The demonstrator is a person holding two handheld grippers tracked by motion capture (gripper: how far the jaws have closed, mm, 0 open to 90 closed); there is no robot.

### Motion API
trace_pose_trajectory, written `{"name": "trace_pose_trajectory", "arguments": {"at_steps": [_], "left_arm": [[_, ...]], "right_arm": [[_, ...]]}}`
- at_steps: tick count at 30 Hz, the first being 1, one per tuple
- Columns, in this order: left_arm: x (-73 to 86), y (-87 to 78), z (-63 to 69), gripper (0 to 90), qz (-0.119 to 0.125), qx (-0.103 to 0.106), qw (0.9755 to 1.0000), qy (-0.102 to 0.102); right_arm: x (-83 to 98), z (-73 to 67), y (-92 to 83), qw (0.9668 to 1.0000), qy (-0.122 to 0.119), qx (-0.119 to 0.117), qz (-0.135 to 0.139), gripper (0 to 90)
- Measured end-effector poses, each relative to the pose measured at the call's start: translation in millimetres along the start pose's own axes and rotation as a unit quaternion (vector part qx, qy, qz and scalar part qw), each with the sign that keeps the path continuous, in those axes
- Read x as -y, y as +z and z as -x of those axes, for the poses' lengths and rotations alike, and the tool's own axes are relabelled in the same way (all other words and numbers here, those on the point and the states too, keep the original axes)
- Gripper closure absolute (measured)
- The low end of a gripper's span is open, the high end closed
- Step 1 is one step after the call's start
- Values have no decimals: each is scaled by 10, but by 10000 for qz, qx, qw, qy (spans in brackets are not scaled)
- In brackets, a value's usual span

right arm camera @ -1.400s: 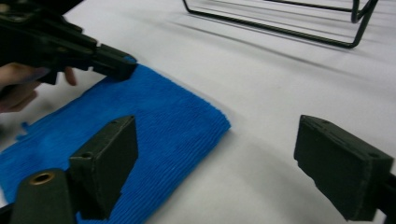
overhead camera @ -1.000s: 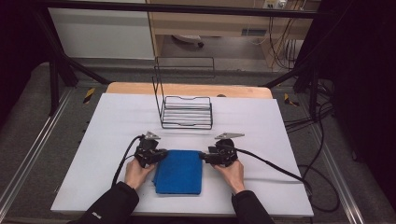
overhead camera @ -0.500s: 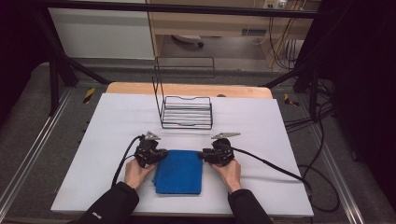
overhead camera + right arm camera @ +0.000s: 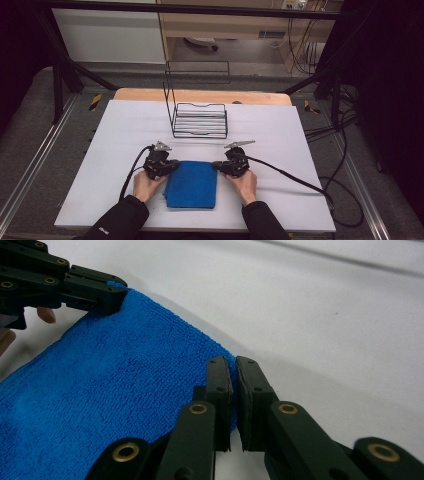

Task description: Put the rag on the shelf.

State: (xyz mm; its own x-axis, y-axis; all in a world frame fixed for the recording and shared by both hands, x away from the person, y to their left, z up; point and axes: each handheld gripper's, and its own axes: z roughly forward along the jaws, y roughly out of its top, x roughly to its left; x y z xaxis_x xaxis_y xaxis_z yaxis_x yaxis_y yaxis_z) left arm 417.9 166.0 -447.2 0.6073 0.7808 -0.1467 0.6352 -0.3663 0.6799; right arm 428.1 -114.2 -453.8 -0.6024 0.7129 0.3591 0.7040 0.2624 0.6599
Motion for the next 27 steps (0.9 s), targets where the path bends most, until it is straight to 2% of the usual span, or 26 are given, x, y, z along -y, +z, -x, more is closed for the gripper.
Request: {"name": "trace_pose_trajectory", "arguments": {"at_steps": [4, 12, 16, 22, 27], "left_arm": [[4, -2, 8, 838, 17, -23, 10000, 25], [10, -35, -36, 852, 100, 150, 9994, -281], [11, -129, -32, 853, 326, 237, 9986, -350], [22, -282, 3, 851, 650, 301, 9971, -242], [17, -396, 21, 849, 887, 393, 9950, -237]], "right_arm": [[15, -21, -30, 9999, -114, -11, 20, 864], [25, -49, -67, 9996, -233, 12, 168, 864], [11, -67, -114, 9992, -282, -10, 296, 865], [-26, -95, -204, 9978, -352, -98, 545, 865], [-35, -120, -266, 9966, -434, -143, 686, 865]]}}
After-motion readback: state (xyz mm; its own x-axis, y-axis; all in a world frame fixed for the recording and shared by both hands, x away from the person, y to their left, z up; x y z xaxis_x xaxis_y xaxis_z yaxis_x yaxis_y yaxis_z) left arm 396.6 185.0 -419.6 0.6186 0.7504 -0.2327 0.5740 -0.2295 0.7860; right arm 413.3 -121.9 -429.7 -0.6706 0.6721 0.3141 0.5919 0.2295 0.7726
